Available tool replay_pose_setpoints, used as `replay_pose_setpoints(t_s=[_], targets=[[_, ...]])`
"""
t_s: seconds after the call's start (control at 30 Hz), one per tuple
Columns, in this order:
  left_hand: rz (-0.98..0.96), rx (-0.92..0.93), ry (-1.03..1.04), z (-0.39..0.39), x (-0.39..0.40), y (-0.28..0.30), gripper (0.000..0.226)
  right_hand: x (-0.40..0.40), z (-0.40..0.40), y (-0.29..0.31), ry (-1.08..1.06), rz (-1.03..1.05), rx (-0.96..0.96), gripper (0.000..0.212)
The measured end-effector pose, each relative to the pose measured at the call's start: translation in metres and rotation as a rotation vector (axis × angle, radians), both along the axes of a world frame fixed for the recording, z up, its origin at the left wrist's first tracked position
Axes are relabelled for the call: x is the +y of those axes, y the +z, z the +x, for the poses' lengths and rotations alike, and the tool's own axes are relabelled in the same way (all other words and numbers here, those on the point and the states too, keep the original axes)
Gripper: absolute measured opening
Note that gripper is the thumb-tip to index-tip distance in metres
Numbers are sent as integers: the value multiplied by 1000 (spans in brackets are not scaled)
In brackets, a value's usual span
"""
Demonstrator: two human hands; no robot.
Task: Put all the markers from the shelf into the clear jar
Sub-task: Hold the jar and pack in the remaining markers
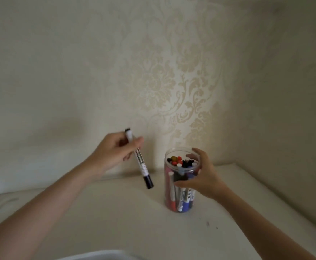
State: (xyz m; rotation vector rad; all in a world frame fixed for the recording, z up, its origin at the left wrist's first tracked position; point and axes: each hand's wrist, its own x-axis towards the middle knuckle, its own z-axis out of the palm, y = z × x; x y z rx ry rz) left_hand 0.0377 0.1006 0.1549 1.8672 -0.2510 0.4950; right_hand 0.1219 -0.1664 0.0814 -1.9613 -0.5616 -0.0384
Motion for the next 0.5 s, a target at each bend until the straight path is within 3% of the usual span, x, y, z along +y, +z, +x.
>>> replay_pose_setpoints(t_s=[0.17,0.33,0.5], targets=[[-11,-53,-119,5,-43,45,27,-16,-31,-2,124,-69,-36,105],[216,76,-203,13,-78,19,24,-23,-42,-3,201,-35,-31,97],[276,71,-110,19,-82,17,24,-21,-38,-3,205,-23,-33,94]])
